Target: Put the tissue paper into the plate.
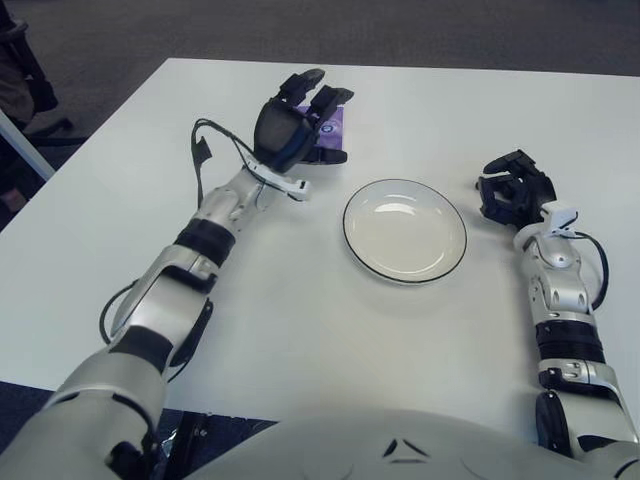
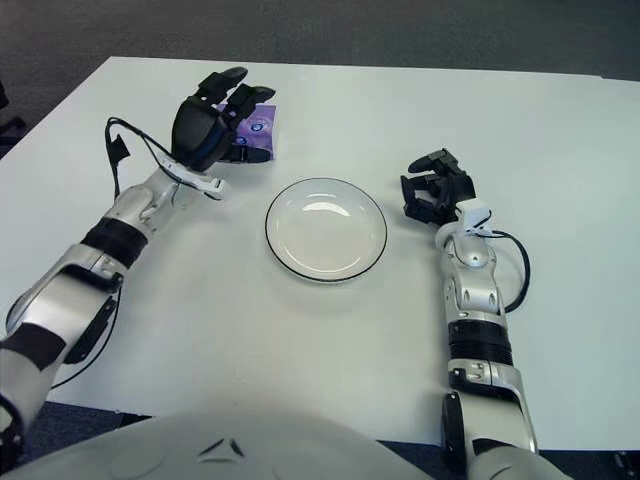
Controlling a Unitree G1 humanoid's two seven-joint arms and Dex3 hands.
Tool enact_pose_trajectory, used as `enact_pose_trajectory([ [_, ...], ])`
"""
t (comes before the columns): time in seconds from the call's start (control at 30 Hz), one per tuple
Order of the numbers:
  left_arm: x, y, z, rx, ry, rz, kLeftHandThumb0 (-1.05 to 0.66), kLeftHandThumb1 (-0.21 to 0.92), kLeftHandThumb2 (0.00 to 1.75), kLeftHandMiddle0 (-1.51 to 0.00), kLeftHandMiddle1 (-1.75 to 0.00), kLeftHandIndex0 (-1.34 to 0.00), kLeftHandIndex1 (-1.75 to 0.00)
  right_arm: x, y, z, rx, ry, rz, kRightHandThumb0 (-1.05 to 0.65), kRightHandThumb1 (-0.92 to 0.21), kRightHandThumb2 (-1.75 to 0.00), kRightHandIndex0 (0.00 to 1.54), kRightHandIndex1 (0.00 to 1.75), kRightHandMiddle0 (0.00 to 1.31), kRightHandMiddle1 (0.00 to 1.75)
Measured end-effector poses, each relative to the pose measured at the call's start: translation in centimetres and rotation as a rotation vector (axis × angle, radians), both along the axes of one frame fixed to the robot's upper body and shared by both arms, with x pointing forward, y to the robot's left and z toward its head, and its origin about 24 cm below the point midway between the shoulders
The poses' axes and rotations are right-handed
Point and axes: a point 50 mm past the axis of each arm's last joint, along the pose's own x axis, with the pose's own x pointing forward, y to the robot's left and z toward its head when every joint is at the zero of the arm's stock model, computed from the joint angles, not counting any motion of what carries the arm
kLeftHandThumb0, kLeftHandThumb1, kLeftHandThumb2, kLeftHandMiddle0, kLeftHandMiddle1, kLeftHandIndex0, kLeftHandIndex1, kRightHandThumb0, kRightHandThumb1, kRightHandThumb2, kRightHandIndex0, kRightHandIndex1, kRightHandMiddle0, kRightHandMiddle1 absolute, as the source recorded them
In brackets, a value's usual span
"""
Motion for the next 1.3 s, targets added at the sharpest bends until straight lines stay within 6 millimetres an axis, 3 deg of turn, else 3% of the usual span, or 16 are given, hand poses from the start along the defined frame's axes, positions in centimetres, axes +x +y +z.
enact_pose_trajectory([
  [0.37, 2.6, -1.1, 0.0, 0.151, 0.088, 0.088, -0.86, 0.92, 0.58, -0.35, 0.0, -0.33, -0.14, 0.2, 0.1, 0.0, 0.0, -0.004, 0.006, -0.01, -0.51, -0.94, 0.66, 1.44, 0.39, 1.59],
  [1.3, 4.1, -1.5, -2.6, 0.293, 0.533, 0.218, -1.01, 0.92, 0.82, -0.25, 0.0, -0.23, -0.03, 0.0, 0.0, 0.0, -0.007, -0.001, 0.013, -0.01, -0.51, -0.94, 0.65, 1.45, 0.39, 1.58],
])
